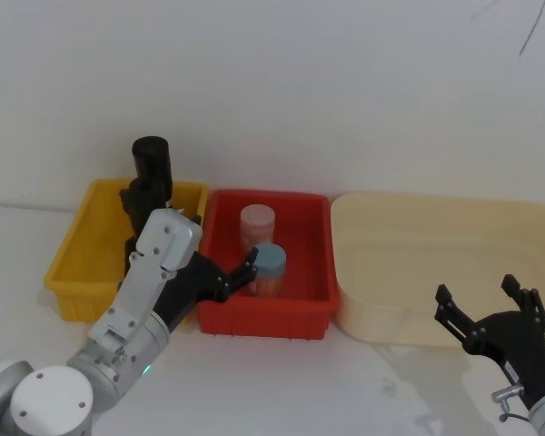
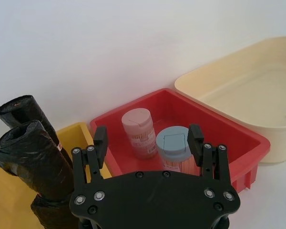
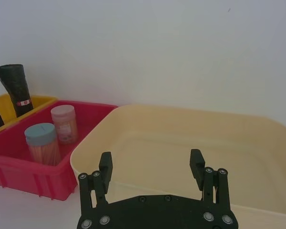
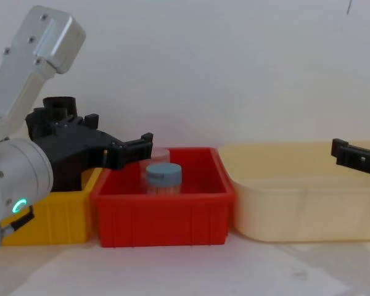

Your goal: Pick up the garbage bag with the one hand and transfer it to the other hand.

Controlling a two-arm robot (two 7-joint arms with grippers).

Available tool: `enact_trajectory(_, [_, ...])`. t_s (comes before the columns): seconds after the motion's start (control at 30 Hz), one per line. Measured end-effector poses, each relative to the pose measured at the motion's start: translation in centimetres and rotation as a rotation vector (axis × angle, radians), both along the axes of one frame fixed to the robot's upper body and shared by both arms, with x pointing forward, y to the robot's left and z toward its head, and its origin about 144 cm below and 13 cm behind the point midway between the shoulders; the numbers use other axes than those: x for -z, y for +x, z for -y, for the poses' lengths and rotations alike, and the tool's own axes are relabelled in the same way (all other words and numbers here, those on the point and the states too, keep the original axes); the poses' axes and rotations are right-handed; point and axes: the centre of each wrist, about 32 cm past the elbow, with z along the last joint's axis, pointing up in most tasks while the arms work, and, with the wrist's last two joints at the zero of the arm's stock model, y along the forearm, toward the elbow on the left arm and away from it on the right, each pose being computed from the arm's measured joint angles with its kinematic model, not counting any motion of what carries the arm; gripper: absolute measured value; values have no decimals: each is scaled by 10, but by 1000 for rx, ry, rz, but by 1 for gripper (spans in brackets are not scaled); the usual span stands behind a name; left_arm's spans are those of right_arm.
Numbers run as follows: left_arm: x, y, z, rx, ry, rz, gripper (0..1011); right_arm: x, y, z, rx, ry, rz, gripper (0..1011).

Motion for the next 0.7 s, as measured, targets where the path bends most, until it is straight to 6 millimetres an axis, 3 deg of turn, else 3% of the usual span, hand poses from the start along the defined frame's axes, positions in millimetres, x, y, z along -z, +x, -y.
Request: enact_trajectory(0.7, [0,0,0,0,0,0,1001,0,0,0,0,0,0,1001])
